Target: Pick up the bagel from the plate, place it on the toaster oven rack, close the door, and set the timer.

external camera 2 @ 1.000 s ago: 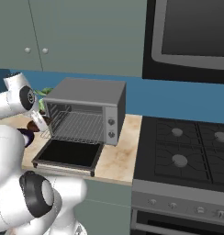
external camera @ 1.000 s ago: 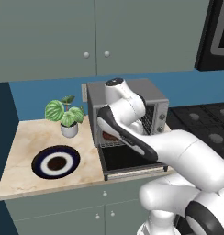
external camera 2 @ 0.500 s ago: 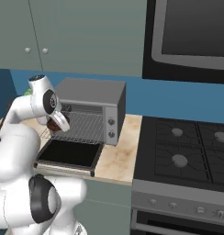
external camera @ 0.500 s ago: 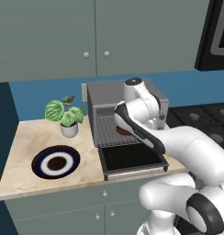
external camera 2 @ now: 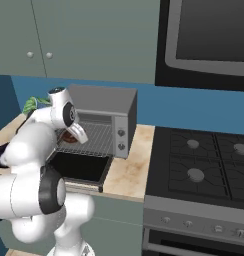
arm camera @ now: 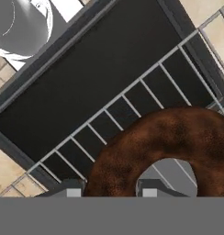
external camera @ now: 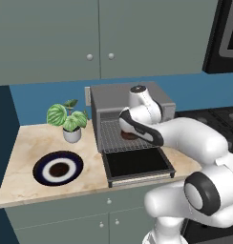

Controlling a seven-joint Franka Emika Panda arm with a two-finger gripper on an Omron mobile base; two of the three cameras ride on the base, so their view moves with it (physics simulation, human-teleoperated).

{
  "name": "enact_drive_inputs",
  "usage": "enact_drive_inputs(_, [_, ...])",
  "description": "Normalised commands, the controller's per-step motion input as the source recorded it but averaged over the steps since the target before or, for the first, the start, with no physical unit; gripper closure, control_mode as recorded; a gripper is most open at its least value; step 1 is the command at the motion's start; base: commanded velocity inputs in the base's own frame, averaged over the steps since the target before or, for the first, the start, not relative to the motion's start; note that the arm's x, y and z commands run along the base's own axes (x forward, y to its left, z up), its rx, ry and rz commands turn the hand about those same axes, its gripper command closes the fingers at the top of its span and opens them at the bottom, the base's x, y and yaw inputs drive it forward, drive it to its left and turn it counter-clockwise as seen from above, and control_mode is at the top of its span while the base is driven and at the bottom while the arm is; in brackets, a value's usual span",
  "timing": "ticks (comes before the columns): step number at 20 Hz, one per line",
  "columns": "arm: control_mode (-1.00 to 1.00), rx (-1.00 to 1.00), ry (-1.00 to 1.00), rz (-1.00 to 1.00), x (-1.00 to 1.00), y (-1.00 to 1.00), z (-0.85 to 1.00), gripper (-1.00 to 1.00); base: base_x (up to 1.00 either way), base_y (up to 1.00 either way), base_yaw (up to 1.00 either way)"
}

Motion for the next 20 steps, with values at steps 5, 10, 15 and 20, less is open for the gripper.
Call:
enact_drive_inputs(5, [-1.0,0.0,0.03,0.06,0.62,0.0,-0.27,1.0,0.0,0.0,0.0])
enact_drive_inputs(10, [-1.0,0.0,0.02,0.06,0.53,0.0,-0.15,1.0,0.0,0.0,0.0])
enact_drive_inputs(15, [-1.0,0.0,0.01,0.07,0.33,0.0,-0.2,1.0,0.0,0.0,0.0])
enact_drive_inputs(20, [-1.0,0.0,0.04,0.05,0.29,0.0,-0.19,-1.0,0.0,0.0,0.0])
